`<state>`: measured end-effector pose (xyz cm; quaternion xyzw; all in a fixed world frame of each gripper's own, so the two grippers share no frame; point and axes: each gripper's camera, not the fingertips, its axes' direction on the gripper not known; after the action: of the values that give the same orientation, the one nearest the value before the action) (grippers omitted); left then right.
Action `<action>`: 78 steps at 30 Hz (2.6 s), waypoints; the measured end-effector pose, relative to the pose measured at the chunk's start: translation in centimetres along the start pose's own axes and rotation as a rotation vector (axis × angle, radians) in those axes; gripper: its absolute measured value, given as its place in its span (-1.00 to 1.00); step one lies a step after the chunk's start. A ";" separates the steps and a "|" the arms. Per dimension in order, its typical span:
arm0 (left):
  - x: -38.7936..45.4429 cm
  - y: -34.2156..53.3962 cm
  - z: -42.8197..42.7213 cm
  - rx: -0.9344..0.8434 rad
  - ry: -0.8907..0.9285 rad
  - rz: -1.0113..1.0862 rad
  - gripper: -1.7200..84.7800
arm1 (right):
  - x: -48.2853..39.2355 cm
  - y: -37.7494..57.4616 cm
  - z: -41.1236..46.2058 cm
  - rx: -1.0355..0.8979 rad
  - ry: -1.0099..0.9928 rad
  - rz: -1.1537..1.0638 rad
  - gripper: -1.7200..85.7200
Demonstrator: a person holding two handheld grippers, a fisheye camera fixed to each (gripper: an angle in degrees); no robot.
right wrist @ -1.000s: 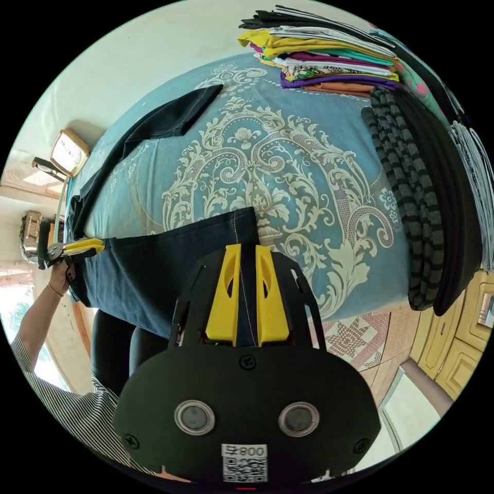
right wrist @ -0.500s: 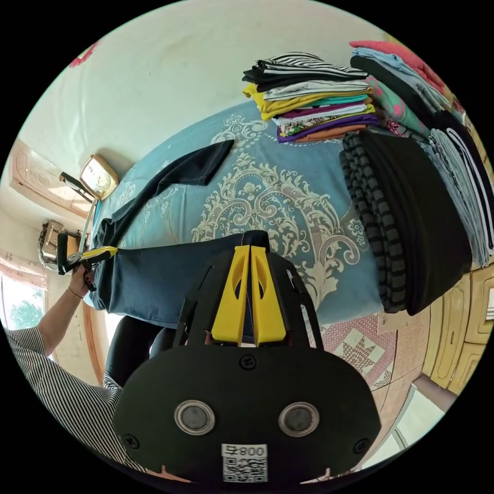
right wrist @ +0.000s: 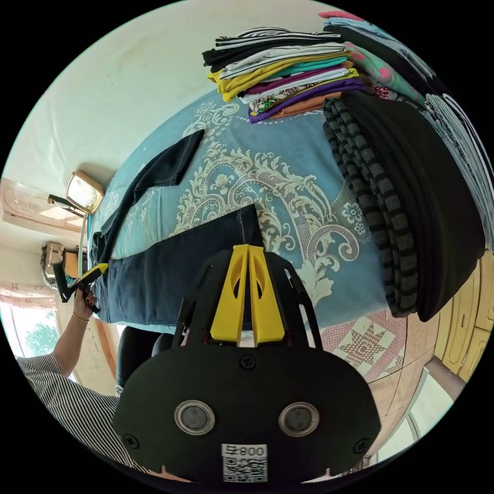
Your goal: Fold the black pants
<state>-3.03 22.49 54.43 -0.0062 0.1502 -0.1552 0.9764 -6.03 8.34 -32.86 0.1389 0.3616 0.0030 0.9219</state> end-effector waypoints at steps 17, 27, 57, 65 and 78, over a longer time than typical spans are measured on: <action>-4.1 4.9 -0.9 -0.063 -0.159 -0.121 -0.96 | -10.0 -0.2 2.7 -0.238 0.229 -0.187 -0.96; -7.9 8.0 1.5 -0.185 -0.178 -0.174 -0.96 | -17.5 0.9 3.8 -0.221 0.365 -0.304 -0.96; -6.7 -15.5 6.8 -0.098 -0.647 0.297 -0.78 | -38.4 -16.8 8.5 0.002 0.491 -0.778 -0.76; -6.3 -17.6 11.9 -0.198 -0.745 0.268 -0.89 | -39.5 -16.8 9.3 0.011 0.525 -0.864 -0.77; -4.3 -13.9 3.3 0.130 -0.575 0.151 -0.94 | -39.0 -15.1 -1.8 0.141 0.391 -0.843 -0.89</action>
<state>-10.14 10.48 59.63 0.0236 -0.1426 -0.0831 0.9860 -37.43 -9.84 -12.08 0.0390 0.5529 -0.3700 0.7456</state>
